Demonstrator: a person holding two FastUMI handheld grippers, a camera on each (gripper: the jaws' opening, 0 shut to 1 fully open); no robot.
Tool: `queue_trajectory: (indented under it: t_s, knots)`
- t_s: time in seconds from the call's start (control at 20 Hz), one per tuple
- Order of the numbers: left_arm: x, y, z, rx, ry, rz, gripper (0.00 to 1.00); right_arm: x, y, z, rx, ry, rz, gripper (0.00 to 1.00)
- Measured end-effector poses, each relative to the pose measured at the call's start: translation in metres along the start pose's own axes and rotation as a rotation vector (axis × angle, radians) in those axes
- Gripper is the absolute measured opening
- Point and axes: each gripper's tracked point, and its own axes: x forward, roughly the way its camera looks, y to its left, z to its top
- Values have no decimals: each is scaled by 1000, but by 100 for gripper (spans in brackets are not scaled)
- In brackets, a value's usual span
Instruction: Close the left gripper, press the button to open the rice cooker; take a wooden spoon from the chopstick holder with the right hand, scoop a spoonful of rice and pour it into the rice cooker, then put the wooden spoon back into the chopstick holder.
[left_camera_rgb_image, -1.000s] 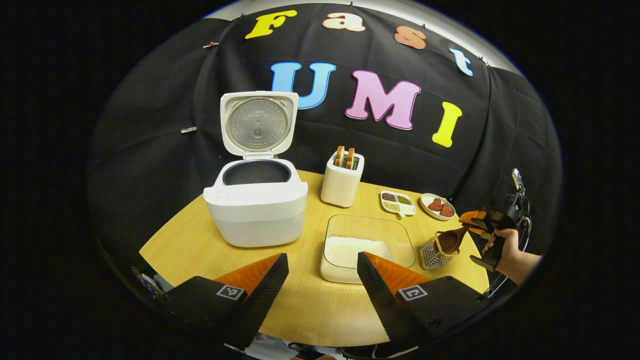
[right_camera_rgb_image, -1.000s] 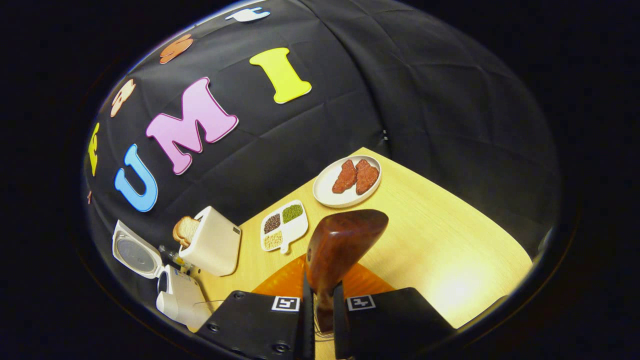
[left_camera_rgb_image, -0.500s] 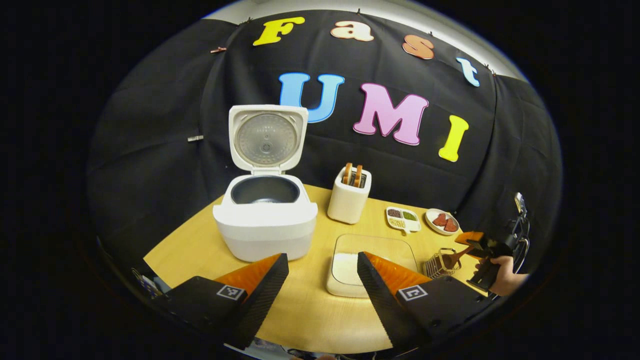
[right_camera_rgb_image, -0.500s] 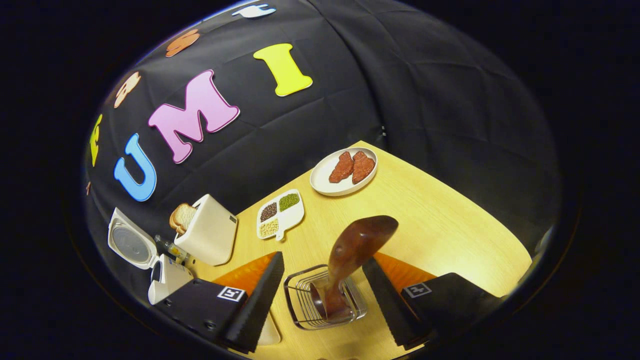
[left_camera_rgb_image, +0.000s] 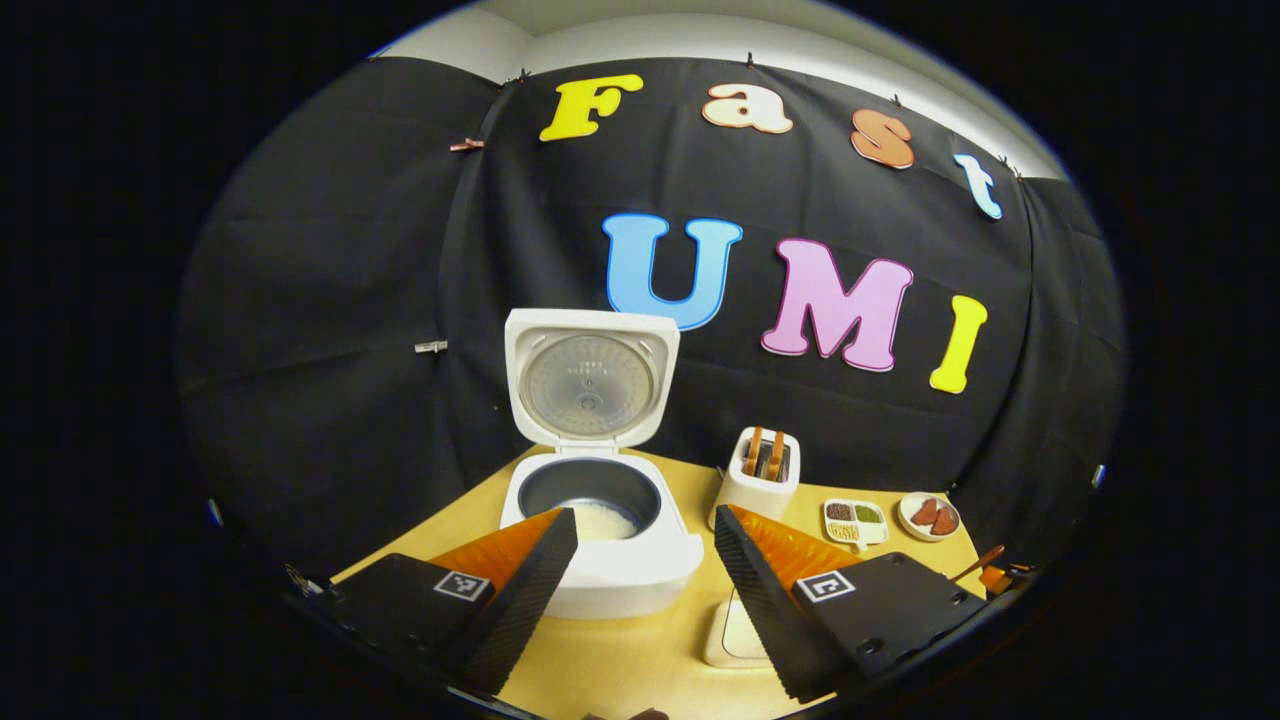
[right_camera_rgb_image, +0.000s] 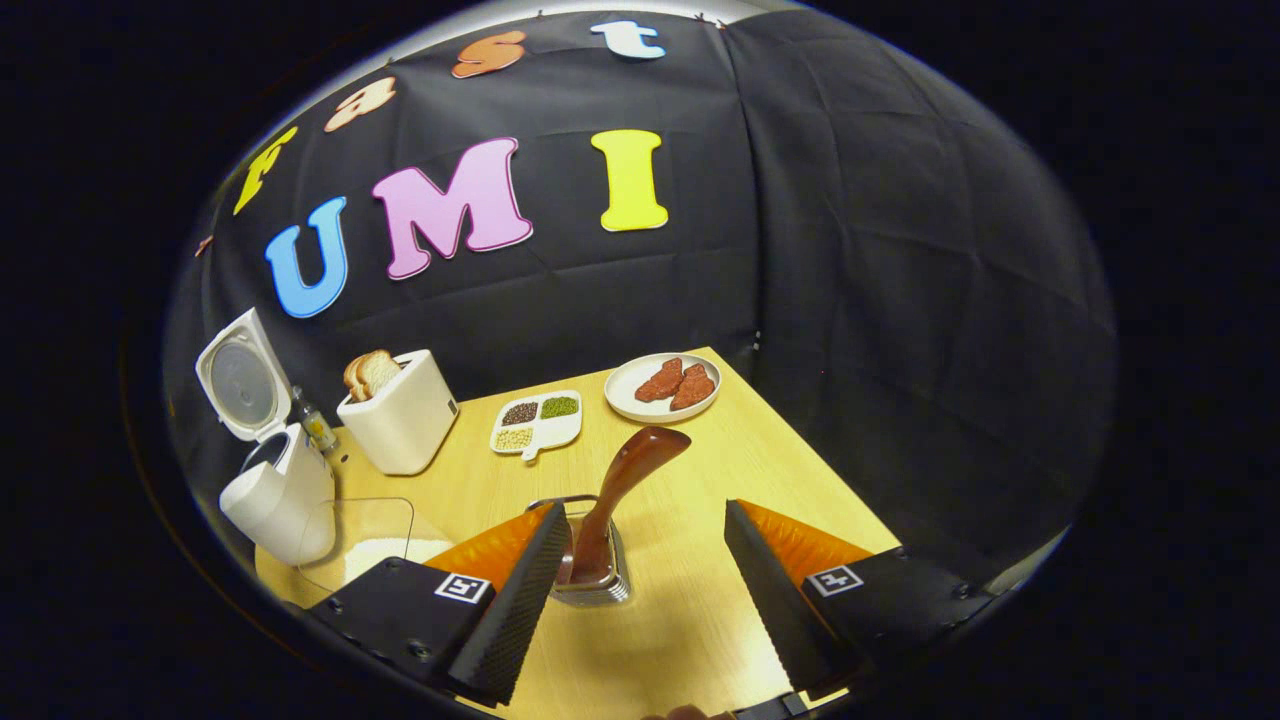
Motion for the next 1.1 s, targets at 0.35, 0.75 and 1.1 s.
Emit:
queue_trajectory:
  t_s: [0.35,0.75,1.1]
  knots:
    - [49,9,89,24,-100,18,95,-61,-14,25,-18,-101,-52,99]
    - [138,33,174,11,-169,22,95,-109,-21,47,-28,-189,-127,99]
    - [242,58,189,-14,-132,13,95,-141,-11,48,-35,-222,-181,99]
